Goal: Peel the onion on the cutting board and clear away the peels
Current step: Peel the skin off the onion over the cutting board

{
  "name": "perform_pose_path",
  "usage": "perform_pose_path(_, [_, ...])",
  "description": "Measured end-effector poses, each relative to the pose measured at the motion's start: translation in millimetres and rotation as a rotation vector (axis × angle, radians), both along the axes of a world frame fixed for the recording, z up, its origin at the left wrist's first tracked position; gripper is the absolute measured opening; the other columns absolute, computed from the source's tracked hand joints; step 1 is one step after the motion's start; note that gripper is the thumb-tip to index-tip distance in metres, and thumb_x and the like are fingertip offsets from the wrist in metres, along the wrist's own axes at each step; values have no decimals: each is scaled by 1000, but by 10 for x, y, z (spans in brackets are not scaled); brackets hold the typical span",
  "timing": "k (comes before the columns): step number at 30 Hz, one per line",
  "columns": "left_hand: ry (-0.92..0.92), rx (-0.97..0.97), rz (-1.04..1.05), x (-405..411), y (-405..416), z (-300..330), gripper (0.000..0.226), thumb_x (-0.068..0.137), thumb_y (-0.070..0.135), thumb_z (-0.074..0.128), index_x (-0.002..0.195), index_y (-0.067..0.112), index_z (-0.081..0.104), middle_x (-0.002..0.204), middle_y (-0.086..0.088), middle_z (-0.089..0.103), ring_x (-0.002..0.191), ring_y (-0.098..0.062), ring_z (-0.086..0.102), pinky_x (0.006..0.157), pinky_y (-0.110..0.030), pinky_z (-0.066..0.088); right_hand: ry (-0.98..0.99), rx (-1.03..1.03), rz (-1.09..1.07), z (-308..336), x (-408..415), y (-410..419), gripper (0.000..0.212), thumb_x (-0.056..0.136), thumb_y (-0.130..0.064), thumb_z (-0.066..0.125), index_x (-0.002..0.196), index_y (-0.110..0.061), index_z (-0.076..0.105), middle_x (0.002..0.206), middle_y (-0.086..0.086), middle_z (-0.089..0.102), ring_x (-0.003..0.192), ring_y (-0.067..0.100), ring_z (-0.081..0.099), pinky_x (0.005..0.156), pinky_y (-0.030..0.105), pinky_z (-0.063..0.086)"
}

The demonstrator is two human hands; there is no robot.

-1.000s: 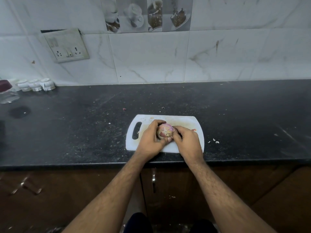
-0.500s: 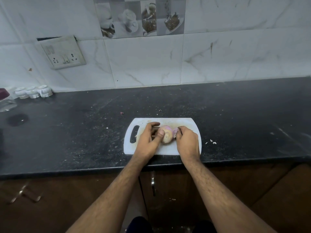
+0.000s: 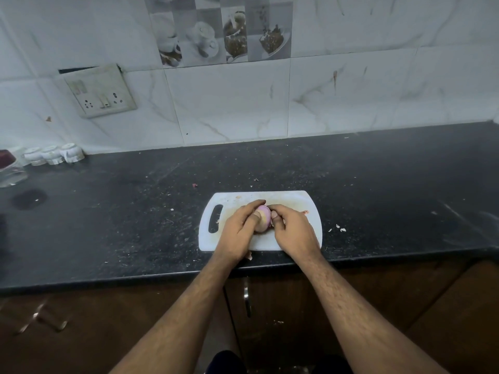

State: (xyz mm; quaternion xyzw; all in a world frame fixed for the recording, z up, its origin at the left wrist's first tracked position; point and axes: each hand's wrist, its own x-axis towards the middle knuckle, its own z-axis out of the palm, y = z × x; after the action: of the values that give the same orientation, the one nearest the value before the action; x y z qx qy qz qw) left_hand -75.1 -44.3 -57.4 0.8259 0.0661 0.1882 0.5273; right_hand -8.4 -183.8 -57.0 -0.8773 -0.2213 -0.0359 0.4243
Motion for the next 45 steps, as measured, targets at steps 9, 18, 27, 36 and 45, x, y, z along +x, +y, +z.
perform_pose_path(9, [-53, 86, -3, -20, -16, -4, 50, 93, 28, 77, 135, 19, 53, 114, 11, 64, 91, -7, 67, 52, -19, 53, -63, -122, -31, -46, 19, -12, 43, 99, -11, 50, 128, -38, 67, 104, -8, 53, 101, 11, 46, 77, 32, 47])
perform_pose_path(18, [-97, 110, 52, 13, 14, -48, 44, 80, 25, 79, 122, 24, 64, 112, 6, 66, 100, -4, 64, 78, -18, 54, -89, 37, -12, -43, 16, 0, 30, 105, -32, 47, 127, -25, 66, 128, -9, 59, 117, 13, 52, 94, 35, 49])
perform_pose_path(27, [-43, 98, 14, 18, 17, -35, 56, 93, 23, 76, 143, 16, 53, 121, 10, 65, 90, 18, 63, 58, -10, 55, -98, 178, 78, -60, 12, -43, 28, 101, -26, 60, 126, -23, 71, 114, -11, 72, 105, 6, 65, 94, 28, 53])
perform_pose_path(36, [-18, -86, 48, 40, 53, -75, 53, 86, 56, 76, 123, 23, 58, 115, 8, 73, 109, -8, 70, 96, -35, 58, -114, 201, 69, -25, -19, -67, 24, 101, -27, 61, 121, -25, 74, 109, -11, 74, 96, 1, 66, 83, 8, 46])
perform_pose_path(45, [-24, -60, 35, 20, 31, -30, 47, 92, 45, 75, 128, 21, 58, 111, 6, 74, 102, -12, 73, 85, -33, 61, -174, 139, 70, -30, -48, -59, 27, 101, -26, 60, 125, -22, 72, 105, -8, 77, 92, 6, 68, 85, 26, 55])
